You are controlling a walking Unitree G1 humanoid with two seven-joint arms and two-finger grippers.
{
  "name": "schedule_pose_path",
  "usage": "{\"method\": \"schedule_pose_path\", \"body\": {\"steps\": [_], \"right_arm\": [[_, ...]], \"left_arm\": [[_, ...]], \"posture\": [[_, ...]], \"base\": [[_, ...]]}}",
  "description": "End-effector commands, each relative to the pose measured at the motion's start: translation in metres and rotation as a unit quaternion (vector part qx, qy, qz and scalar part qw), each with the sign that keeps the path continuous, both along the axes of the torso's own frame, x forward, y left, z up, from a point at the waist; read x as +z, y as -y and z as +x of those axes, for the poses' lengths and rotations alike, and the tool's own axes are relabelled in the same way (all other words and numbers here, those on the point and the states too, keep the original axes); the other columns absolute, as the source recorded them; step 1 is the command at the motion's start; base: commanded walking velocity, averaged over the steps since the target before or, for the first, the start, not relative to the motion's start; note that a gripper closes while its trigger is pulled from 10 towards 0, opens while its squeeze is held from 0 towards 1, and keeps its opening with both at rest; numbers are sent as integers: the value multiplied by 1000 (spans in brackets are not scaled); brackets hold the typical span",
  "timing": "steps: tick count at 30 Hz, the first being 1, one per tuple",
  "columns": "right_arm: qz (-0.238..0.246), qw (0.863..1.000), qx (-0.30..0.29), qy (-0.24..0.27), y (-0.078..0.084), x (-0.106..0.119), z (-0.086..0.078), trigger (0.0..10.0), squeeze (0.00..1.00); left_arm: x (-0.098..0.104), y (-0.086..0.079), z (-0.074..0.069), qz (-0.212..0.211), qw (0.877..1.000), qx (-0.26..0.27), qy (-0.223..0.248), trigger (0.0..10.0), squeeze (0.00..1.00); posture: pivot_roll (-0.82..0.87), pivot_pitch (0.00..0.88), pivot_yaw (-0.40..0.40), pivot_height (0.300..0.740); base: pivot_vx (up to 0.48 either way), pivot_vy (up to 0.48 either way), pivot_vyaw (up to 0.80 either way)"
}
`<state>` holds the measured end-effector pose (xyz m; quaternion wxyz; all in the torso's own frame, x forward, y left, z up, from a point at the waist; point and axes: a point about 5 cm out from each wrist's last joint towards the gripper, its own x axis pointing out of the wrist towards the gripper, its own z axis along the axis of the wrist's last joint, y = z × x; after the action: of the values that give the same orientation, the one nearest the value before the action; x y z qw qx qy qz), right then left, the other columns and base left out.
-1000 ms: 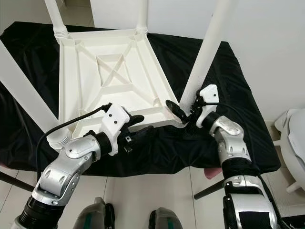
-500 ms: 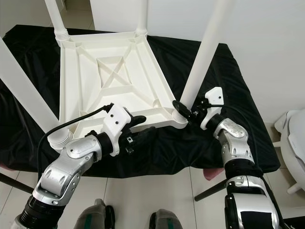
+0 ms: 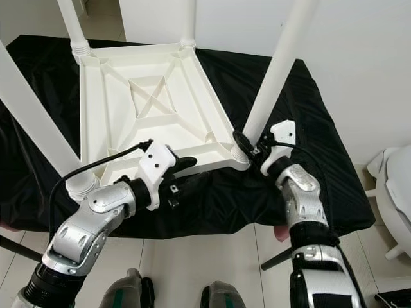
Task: Building children table
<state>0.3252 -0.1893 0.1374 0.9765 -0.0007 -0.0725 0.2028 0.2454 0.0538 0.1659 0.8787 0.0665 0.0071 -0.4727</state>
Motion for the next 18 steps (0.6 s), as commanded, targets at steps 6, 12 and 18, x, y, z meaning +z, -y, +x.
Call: {"method": "schedule_pose_path", "body": {"steps": [6, 12, 18], "right_arm": [[33, 998, -51, -4, -14, 2, -5, 0, 0], [61, 992, -107, 6, -47, 8, -20, 0, 0], [65, 991, -113, -5, -68, 12, -37, 0, 0]], "left_arm": [[-1, -3, 2, 0, 1000, 8, 1, 10000, 0], [-1, -5, 3, 1, 1000, 11, 0, 10000, 0], [-1, -9, 5, 3, 1000, 14, -2, 10000, 0]], "posture": [[-110, 37, -33, 740], [-119, 44, -27, 740], [-131, 50, -27, 740]], "base": [[0, 0, 0], [0, 0, 0], [0, 0, 0]]}}
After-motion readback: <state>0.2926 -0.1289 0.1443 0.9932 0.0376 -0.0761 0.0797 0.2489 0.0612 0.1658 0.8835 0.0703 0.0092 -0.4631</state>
